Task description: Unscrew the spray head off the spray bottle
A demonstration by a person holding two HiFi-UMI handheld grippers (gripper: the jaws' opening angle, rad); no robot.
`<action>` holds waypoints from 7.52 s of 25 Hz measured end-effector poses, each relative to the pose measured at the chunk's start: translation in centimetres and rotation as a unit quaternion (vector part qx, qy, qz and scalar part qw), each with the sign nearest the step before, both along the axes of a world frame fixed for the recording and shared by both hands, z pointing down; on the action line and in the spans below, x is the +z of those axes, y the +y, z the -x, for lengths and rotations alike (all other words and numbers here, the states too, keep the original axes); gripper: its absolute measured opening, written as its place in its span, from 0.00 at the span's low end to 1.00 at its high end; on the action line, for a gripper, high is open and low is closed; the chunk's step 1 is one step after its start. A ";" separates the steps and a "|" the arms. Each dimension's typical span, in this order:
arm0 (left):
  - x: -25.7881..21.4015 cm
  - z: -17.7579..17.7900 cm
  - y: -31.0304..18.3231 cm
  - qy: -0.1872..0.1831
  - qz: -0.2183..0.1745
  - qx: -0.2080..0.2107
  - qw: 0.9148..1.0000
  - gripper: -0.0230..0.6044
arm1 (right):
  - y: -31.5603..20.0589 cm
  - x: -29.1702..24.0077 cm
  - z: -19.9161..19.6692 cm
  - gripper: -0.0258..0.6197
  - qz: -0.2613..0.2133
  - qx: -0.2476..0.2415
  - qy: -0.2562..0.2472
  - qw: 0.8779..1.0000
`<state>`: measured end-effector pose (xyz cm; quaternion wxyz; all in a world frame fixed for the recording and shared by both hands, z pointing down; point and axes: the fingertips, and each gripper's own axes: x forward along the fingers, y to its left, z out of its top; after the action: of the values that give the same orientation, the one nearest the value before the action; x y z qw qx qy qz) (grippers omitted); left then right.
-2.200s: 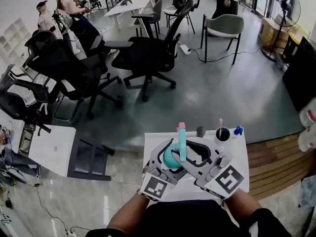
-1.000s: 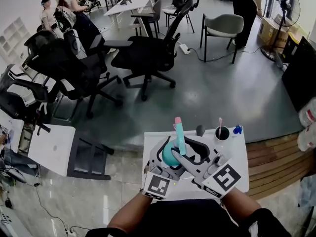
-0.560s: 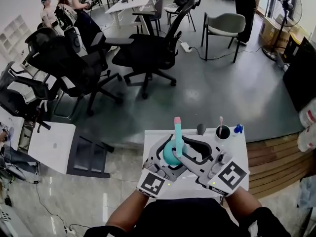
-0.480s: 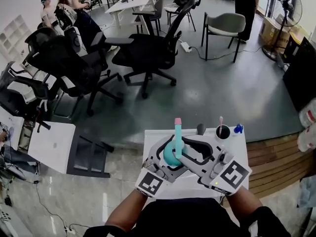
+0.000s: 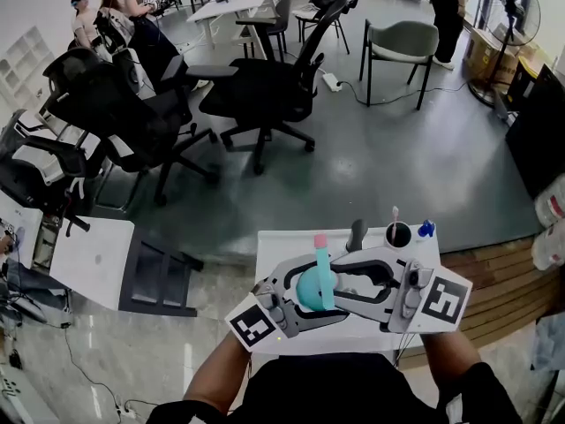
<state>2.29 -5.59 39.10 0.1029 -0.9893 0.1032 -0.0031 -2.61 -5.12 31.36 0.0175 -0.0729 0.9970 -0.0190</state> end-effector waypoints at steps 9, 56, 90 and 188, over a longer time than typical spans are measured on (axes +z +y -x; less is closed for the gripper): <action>2.0 1.6 -4.4 -0.016 0.060 -0.167 0.984 0.76 | -2.7 0.0 -0.6 0.30 -0.043 0.119 -0.015 0.992; 2.7 2.3 -4.6 -0.028 0.039 -0.195 0.980 0.76 | -2.1 1.0 0.6 0.36 -0.061 0.142 0.006 0.988; 1.7 0.0 0.3 -0.018 0.053 -0.017 0.998 0.76 | 0.4 0.8 0.0 0.26 -0.027 -0.015 -0.013 0.999; 6.9 8.4 -7.7 -0.062 0.077 -0.331 0.939 0.76 | -5.4 -1.4 -6.6 0.26 -0.082 0.317 -0.088 0.941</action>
<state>-6.09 -13.33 46.03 0.0252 -0.9022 0.4174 -0.1058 4.04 -10.54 29.99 0.1159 -0.3815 0.9149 0.0632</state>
